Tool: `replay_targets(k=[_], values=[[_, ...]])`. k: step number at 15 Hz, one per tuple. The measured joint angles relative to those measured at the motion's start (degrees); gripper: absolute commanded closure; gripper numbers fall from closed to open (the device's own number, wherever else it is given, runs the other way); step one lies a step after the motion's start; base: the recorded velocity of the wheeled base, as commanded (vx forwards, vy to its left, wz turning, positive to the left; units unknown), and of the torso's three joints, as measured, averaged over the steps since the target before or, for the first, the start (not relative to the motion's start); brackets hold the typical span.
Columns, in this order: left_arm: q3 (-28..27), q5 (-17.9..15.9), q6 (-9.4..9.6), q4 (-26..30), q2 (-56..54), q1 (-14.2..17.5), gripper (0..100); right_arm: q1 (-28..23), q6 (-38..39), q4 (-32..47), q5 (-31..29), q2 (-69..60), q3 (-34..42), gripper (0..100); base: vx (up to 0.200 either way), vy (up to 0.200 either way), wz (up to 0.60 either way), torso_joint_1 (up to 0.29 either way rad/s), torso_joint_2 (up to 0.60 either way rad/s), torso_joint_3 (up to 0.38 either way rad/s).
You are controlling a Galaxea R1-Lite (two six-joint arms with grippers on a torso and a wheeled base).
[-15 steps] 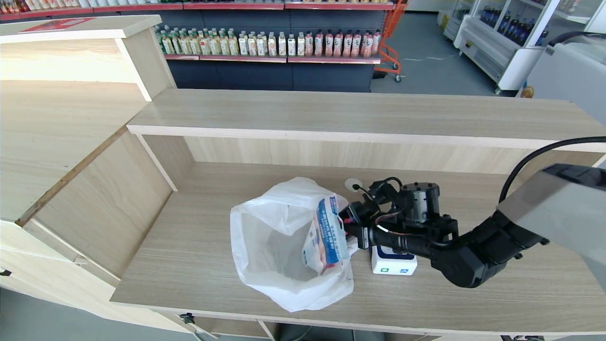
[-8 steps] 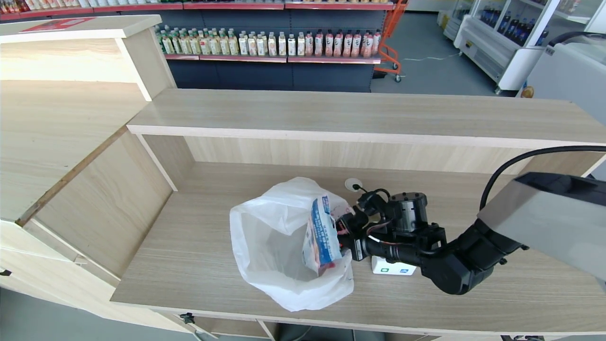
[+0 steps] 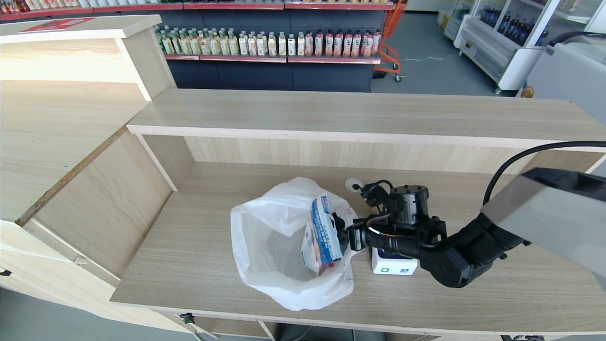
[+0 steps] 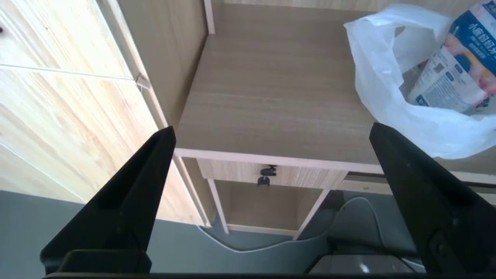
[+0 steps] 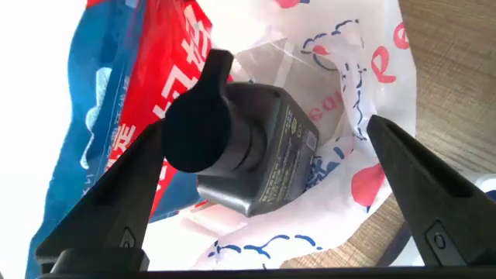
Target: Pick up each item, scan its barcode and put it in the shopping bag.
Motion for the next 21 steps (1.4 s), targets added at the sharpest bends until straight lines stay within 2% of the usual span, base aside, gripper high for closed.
replay_targets(k=[4,7,9,11,15,17,18,21], values=[[0.00,-0.02,-0.06,0.00,0.00,0.00,0,-1.07,3.28,0.28,-0.48,-6.18,1.88,0,0.000,0.000,0.00,0.000,0.00,0.000],[0.00,-0.02,-0.09,0.00,0.00,0.00,0,-2.49,3.47,0.37,-4.85,-14.34,7.24,0,0.000,0.000,0.00,0.000,0.00,0.000],[0.00,-0.02,-0.09,0.00,0.00,0.00,0,-4.13,2.99,0.37,-10.24,-20.54,13.56,0,0.000,0.000,0.00,0.000,0.00,0.000],[0.00,-0.02,-0.06,0.00,0.00,0.00,0,-5.66,2.49,0.33,-19.54,-27.76,21.30,0,0.000,0.000,0.00,0.000,0.00,0.000],[0.00,-0.02,-0.09,0.00,0.00,0.00,0,-6.86,1.43,0.57,-29.09,-45.26,39.44,0,0.000,0.000,0.00,0.000,0.00,0.000],[0.00,-0.02,-0.09,0.00,0.00,0.00,0,-7.06,0.60,2.02,-32.43,-54.31,45.59,0,0.000,0.000,0.00,0.000,0.00,0.000],[0.00,-0.02,-0.06,0.00,0.00,0.00,0,-7.17,-0.02,3.49,-32.54,-58.11,47.68,0,0.000,0.000,0.00,0.000,0.00,0.000],[0.00,-0.02,-0.06,0.00,0.00,0.00,0,-13.15,-3.06,14.68,-23.43,-71.73,51.70,0,0.000,0.000,0.00,0.000,0.00,0.000]])
